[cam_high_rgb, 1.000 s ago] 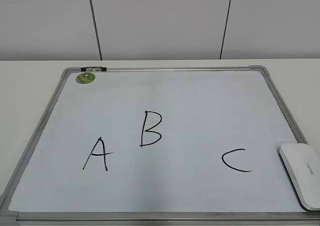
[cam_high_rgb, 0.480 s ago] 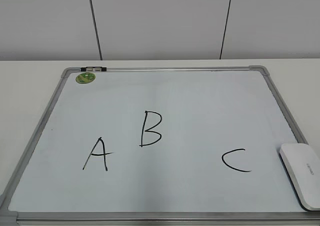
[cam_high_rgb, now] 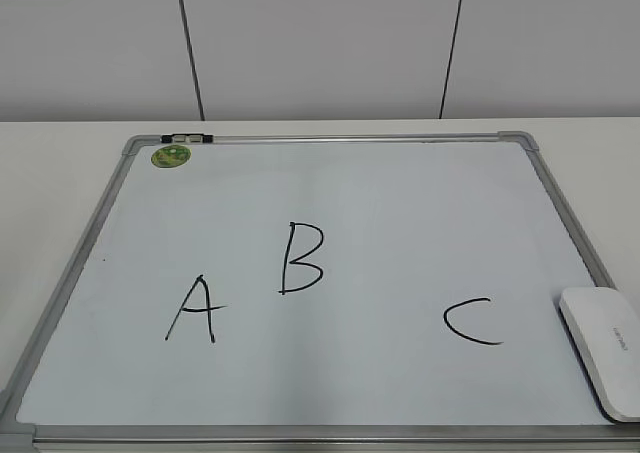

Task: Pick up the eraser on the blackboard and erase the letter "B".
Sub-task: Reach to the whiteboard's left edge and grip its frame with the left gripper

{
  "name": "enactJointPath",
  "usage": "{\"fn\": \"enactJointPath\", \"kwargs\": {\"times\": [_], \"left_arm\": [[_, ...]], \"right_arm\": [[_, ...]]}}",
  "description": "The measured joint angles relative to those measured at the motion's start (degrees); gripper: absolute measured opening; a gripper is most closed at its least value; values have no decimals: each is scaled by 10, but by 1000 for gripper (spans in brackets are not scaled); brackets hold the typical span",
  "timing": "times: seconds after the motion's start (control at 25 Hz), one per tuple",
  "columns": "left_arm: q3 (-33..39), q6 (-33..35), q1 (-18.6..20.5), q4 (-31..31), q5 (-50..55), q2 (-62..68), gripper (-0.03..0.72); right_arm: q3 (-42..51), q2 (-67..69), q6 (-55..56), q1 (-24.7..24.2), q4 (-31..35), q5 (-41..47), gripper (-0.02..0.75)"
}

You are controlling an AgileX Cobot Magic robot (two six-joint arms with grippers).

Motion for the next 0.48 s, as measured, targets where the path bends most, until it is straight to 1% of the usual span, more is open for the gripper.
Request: {"fn": "enactJointPath", "kwargs": {"times": [0.2, 0.48], "left_arm": [[-53, 0, 0, 0, -10, 135, 587], [-158, 9, 0, -2, -8, 326, 576]], "right_arm": [[0, 0, 0, 0, 0, 0, 591], [0, 0, 0, 0, 0, 0, 591]]}}
